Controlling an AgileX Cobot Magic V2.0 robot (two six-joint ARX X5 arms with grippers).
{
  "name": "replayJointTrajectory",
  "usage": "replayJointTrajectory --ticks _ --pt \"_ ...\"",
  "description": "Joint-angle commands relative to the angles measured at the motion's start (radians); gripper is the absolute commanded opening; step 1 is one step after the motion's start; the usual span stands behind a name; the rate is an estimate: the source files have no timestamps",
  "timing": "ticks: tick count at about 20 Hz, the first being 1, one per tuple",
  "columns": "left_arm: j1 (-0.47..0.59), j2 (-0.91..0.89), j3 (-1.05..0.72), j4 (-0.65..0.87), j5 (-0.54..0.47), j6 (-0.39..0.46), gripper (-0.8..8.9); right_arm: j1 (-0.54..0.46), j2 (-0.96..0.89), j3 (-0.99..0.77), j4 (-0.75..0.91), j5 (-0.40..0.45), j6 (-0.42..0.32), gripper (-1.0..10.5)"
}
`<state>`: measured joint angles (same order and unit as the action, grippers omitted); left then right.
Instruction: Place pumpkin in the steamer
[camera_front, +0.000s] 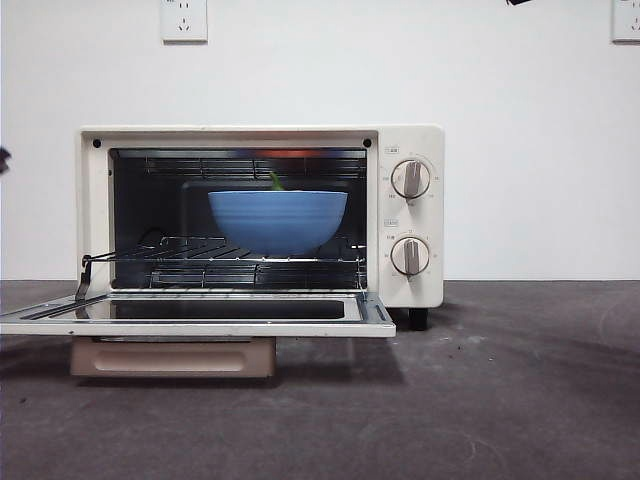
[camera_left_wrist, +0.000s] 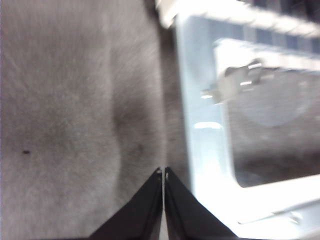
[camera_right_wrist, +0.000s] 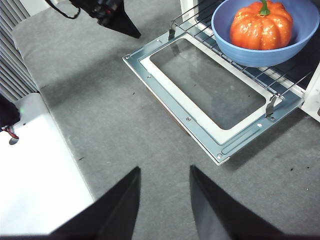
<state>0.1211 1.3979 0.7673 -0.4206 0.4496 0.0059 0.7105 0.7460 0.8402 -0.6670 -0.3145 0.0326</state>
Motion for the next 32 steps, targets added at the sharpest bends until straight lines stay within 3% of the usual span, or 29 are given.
replayJointTrajectory --ticks 1,9,24,32 --pt "0.001 0.062 0.003 0.032 0.008 0.017 0.14 0.008 0.004 0.003 0.002 -0.003 -0.009 1.6" --pt "0.001 0.174 0.003 0.077 0.109 0.016 0.14 0.008 0.004 0.003 0.000 -0.002 -0.008 1.6" --pt "0.002 0.178 0.004 0.082 0.330 0.004 0.14 0.007 0.004 0.003 0.001 0.001 -0.008 1.6" --pt "0.013 0.177 0.006 0.180 0.423 -0.079 0.14 0.007 0.004 0.003 0.001 0.001 -0.006 1.6"
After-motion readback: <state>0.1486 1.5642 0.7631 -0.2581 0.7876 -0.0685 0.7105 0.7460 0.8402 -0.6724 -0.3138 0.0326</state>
